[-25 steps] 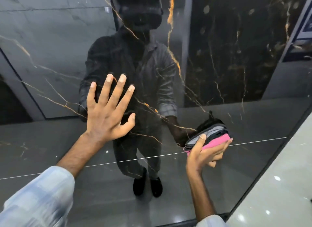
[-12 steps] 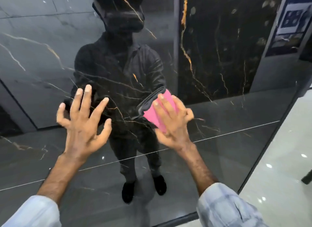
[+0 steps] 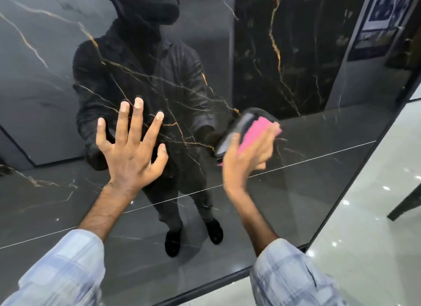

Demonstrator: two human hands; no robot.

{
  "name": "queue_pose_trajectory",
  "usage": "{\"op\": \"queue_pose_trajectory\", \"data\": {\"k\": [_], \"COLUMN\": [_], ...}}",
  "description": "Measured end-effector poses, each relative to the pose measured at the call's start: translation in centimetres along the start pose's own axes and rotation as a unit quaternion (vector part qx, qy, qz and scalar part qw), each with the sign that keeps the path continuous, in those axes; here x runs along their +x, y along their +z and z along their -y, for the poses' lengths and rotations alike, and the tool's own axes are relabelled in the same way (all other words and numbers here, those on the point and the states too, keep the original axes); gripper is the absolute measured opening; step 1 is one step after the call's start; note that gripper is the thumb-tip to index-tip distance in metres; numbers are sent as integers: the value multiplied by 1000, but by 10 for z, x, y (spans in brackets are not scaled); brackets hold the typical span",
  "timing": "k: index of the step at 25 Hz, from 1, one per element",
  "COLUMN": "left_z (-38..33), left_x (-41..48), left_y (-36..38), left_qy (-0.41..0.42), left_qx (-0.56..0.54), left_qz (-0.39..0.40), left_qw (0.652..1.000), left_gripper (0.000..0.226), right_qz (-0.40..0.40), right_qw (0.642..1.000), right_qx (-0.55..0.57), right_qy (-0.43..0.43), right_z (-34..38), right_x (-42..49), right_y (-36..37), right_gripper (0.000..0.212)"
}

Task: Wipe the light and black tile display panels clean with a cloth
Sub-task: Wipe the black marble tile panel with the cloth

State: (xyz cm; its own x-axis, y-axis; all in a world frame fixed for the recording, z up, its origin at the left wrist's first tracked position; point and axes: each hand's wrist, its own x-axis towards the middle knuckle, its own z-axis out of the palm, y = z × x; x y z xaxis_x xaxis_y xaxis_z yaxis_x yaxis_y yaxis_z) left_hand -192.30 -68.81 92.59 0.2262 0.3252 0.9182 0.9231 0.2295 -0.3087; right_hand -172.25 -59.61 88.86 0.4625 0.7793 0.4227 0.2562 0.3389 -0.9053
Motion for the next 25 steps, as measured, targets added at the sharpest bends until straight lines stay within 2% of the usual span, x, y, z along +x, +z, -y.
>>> {"op": "queue_pose_trajectory", "data": {"k": [1,2,3,4,5,6,7,8,9,10,11,12,13,14,15,16,17,18,19,20,21,22,23,24,25], "left_z": [0,1,1,1,2,2,3,3,4,3,3,2,1,1,1,1,2,2,3,3,2,2,2,1,1], "left_x": [0,0,-1,-1,-1,-2,-1,-1,0,0,-1,-2,-3,-3,-3,-2,-2,-1,-2,-3,-3,-2,-1,0,0], "left_y": [0,0,-1,-1,-1,-1,0,0,1,2,2,2,3,3,2,2,2,1,1,1,1,1,2,2,2], "left_qy": [-1,-1,-1,-1,0,2,3,4,5,5,5,4,4,4,4,4,3,1,1,3,5,4,0,-1,2], "left_qx": [-1,-2,-5,-8,-11,-11,-10,-8,-5,-4,-6,-8,-9,-10,-12,-12,-12,-12,-12,-12,-11,-10,-9,-7,-2], "left_qz": [0,3,6,8,6,5,3,1,-2,-5,-5,-5,-6,-7,-7,-7,-7,-5,-2,0,-2,-4,-3,-2,-2], "left_qw": [1000,1000,1000,1000,1000,1000,1000,1000,1000,1000,1000,1000,1000,1000,1000,1000,1000,1000,1000,1000,1000,1000,1000,1000,1000], "left_gripper": [69,69,69,69,69,69,69,69,69,69,69,70,70,70,69,69,69,69,69,69,69,69,70,70,70], "right_qz": [41,88,123,137,133,107,63,9,-33,-56,-61,-48,-34,-14,16,60,113,150,164,154,130,89,39,-7,-30], "right_qw": [980,926,864,834,847,896,959,997,990,954,921,911,926,957,987,997,965,902,848,839,872,935,989,994,969], "right_qx": [-61,-112,-148,-159,-156,-140,-99,-32,37,100,132,127,89,42,0,-44,-99,-150,-183,-194,-193,-168,-104,-36,16], "right_qy": [-185,-349,-465,-509,-491,-407,-258,-65,129,278,361,389,365,287,159,-18,-215,-376,-470,-483,-430,-298,-97,104,246], "right_z": [6,6,2,-7,-17,-31,-41,-51,-60,-65,-64,-57,-46,-31,-18,-8,-4,-5,-12,-24,-38,-54,-69,-83,-86], "right_x": [-16,-20,-11,1,11,17,20,18,16,12,9,3,-6,-16,-26,-39,-45,-38,-22,-8,0,2,0,-5,-10], "right_y": [2,-1,-6,-11,-17,-18,-21,-22,-23,-22,-22,-21,-16,-9,-2,1,1,-2,-7,-13,-16,-16,-14,-10,-6], "right_gripper": [83,87,91,94,92,89,85,84,83,80,77,76,77,79,81,82,84,88,93,95,93,90,89,90,91]}}
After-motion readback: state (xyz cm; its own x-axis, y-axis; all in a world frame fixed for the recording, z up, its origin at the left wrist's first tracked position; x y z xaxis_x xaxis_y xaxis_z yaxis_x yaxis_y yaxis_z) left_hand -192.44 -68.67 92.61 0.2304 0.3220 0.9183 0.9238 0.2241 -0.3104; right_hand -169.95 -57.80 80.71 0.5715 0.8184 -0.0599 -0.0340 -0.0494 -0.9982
